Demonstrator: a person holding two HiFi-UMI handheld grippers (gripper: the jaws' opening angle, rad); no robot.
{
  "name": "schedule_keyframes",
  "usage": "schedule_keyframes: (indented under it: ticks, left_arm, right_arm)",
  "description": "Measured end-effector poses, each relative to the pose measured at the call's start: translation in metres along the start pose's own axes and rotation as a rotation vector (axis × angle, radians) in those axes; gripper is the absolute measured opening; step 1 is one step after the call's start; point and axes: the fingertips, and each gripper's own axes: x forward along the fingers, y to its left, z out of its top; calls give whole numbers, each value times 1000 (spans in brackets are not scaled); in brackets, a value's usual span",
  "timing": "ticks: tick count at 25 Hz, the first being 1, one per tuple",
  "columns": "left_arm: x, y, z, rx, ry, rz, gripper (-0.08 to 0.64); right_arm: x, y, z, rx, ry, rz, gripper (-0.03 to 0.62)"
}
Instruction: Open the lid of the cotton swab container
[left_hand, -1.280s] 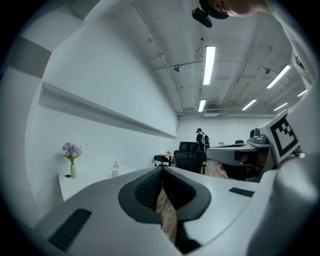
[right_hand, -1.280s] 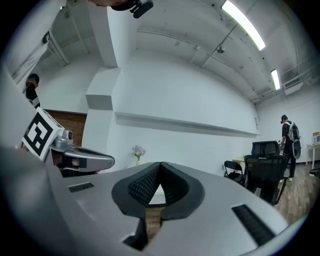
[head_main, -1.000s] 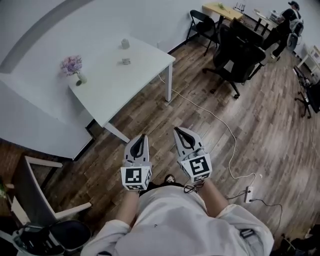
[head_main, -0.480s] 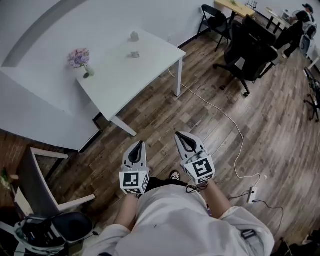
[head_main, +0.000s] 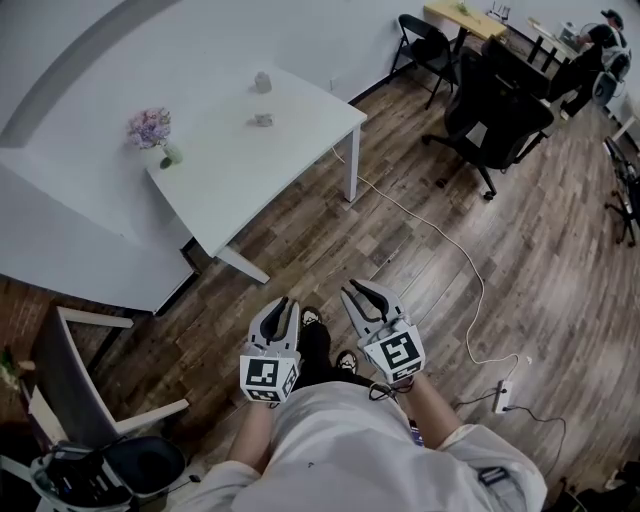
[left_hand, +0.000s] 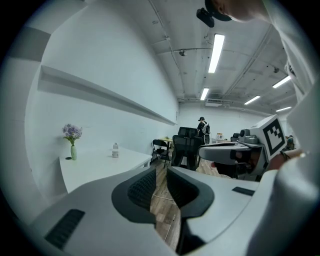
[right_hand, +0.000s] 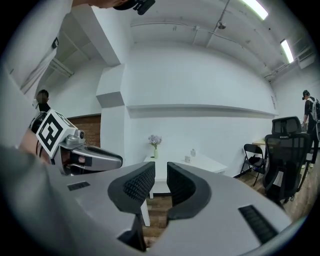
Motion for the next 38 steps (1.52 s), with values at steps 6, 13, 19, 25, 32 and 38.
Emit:
schedule_keyframes:
  ticks: [6, 13, 19, 25, 32, 38]
  left_arm:
    - [40, 24, -12, -29, 30, -26, 86]
    - [118, 56, 11, -45, 16, -78, 86]
    - [191, 112, 53, -19, 3, -126, 86]
    - [244, 166, 80, -24, -26, -160, 86]
    - [280, 218, 82, -52, -33, -144, 86]
    - [311, 254, 77, -101, -11, -64, 86]
  right_arm:
    - [33, -21, 0, 27, 27, -29, 78]
    - [83, -78, 8, 21, 59, -85, 80]
    - [152, -119, 34, -1, 83, -115, 80]
    - [217, -150, 48, -6, 116, -141, 80]
    - [282, -165, 46, -24, 155, -112, 80]
    - [333, -195, 46, -34, 147, -48, 80]
